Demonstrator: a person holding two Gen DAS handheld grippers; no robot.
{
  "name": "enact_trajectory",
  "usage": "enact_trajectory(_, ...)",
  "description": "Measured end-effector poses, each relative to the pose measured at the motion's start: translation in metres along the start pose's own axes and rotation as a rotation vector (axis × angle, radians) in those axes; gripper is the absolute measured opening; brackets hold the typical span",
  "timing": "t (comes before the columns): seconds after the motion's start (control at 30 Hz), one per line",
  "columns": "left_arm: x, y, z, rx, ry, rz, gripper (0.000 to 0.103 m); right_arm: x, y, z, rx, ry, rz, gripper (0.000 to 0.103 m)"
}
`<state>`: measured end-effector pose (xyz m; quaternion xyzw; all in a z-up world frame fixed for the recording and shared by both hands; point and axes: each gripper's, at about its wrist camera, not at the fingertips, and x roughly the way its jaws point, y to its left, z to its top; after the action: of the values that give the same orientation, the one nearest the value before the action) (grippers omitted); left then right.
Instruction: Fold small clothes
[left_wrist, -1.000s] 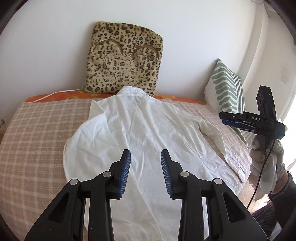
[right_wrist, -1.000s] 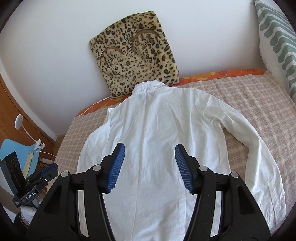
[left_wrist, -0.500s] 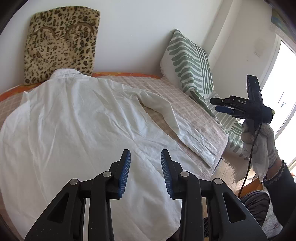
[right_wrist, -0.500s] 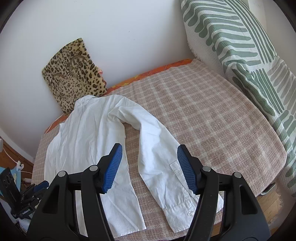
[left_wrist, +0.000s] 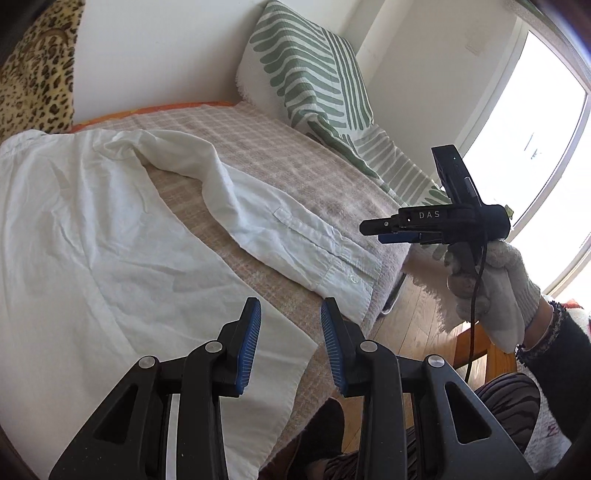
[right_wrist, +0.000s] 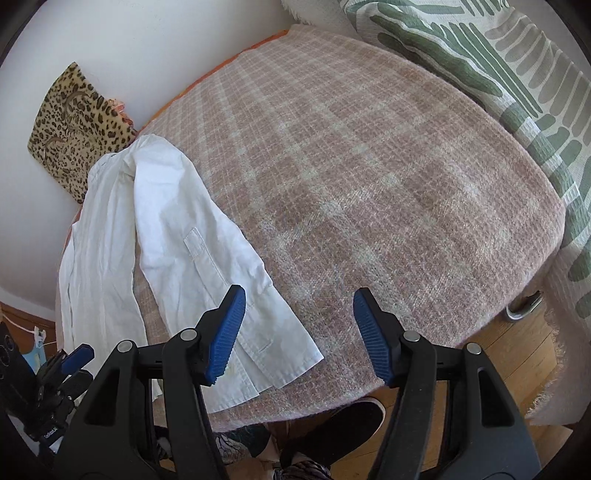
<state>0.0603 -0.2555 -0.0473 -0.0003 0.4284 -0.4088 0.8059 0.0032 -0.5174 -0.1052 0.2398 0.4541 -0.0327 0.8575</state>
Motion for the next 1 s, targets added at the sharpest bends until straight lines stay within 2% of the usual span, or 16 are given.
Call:
enact_trajectory(0.07, 0.010, -0.013, 0.000, 0.036, 0.019, -0.015, 0.033, 0.005, -0.009, -0.008, 0.025, 0.032, 0.046, 0.057)
enact_trajectory(0.13, 0.019, -0.027, -0.001, 0.076, 0.031, -0.025, 0.040, 0.005, -0.013, -0.014, 0.036, 0.036, 0.080, 0.054)
enact_trajectory(0.27, 0.031, -0.051, -0.003, 0.144, 0.035, -0.042, 0.043, 0.007, -0.015, -0.024, 0.040, 0.081, 0.128, 0.030)
enact_trajectory(0.33, 0.039, -0.060, -0.003, 0.168, 0.041, -0.050, 0.043, 0.007, -0.009, -0.027, 0.009, 0.082, 0.112, 0.027)
enact_trajectory(0.37, 0.043, -0.065, -0.004, 0.179, 0.045, -0.053, 0.043, 0.008, -0.008, -0.027, 0.014, 0.085, 0.115, 0.013)
enact_trajectory(0.4, 0.048, -0.068, -0.004, 0.190, 0.049, -0.057, 0.046, 0.008, -0.010, -0.028, 0.036, 0.095, 0.141, 0.008)
enact_trajectory(0.5, 0.060, -0.080, -0.005, 0.243, 0.046, -0.060, 0.050, 0.002, -0.009, -0.026, 0.099, 0.083, 0.227, 0.006)
enact_trajectory(0.63, 0.074, -0.090, -0.005, 0.306, 0.008, 0.011, 0.050, -0.016, -0.003, -0.024, 0.121, 0.049, 0.310, 0.006)
enact_trajectory(0.83, 0.084, -0.082, 0.004, 0.217, -0.069, 0.040, 0.050, -0.030, 0.011, -0.021, 0.133, 0.043, 0.421, 0.006)
enact_trajectory(0.87, 0.084, -0.080, 0.006, 0.202, -0.085, 0.046, 0.050, -0.029, 0.014, -0.021, 0.130, 0.045, 0.422, 0.006)
enact_trajectory(0.93, 0.085, -0.073, 0.009, 0.177, -0.105, 0.055, 0.033, -0.027, 0.019, -0.021, 0.129, 0.054, 0.432, 0.006)
enact_trajectory(0.97, 0.086, -0.070, 0.012, 0.160, -0.104, 0.040, 0.016, -0.027, 0.019, -0.021, 0.129, 0.058, 0.440, 0.006)
enact_trajectory(1.0, 0.086, -0.067, 0.013, 0.142, -0.105, 0.015, 0.006, -0.027, 0.020, -0.021, 0.131, 0.060, 0.446, 0.006)
